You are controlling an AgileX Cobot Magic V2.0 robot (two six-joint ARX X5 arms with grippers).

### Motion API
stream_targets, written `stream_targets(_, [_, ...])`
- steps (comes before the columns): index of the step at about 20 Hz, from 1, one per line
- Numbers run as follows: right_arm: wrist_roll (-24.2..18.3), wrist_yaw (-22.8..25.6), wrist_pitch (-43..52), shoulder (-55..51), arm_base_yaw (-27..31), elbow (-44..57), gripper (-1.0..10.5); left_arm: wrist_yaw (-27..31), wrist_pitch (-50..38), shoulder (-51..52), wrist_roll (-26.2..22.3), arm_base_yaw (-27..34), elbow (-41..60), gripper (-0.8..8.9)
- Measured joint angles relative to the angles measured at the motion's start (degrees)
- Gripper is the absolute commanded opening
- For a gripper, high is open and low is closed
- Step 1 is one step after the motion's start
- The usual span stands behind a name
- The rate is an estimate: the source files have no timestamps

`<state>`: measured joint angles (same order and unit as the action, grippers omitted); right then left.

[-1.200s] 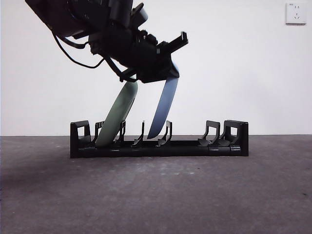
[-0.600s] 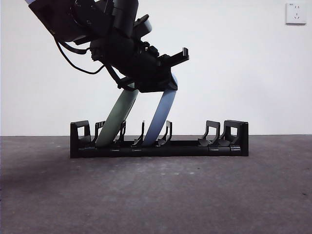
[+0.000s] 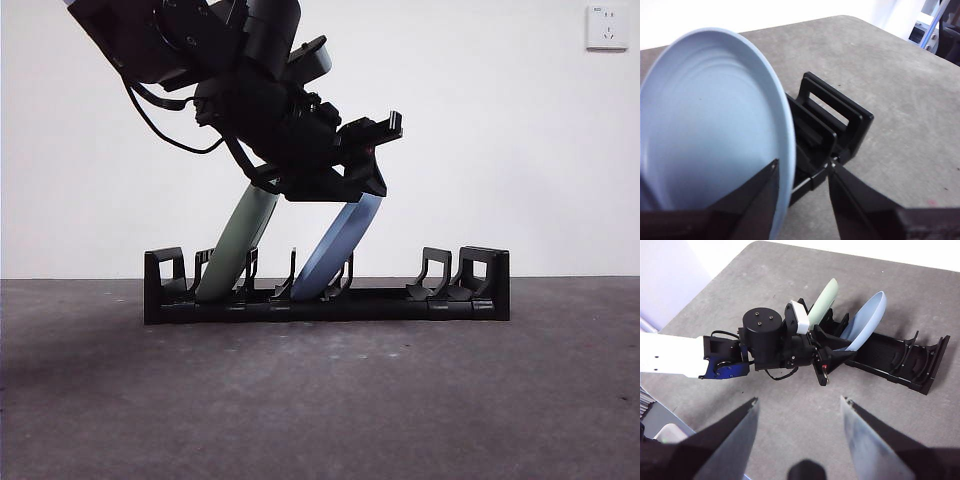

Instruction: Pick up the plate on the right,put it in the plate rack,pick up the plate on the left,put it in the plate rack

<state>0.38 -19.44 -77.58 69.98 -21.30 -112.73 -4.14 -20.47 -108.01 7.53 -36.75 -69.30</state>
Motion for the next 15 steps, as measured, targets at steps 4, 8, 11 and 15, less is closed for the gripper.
stream_targets(4, [0.00, 0.00, 0.02, 0.00, 0.00, 0.00, 2.8, -1.22, 1.68, 0.87, 0.00, -0.20, 0.00, 1.67])
stream_targets(8, [-0.11, 0.00, 0.02, 0.00, 0.00, 0.00, 2.8, -1.49, 7.30, 7.52, -0.04, -0.72, 0.00, 1.67])
stream_targets(11, [-0.92, 0.00, 0.00, 0.00, 0.00, 0.00, 2.8, -1.55, 15.39, 14.23, -1.84, -0.72, 0.00, 1.67])
stream_targets(15, [-1.49, 0.00, 0.00, 0.00, 0.00, 0.02, 2.8, -1.64, 31.30, 24.79, -4.13, -0.72, 0.00, 1.67])
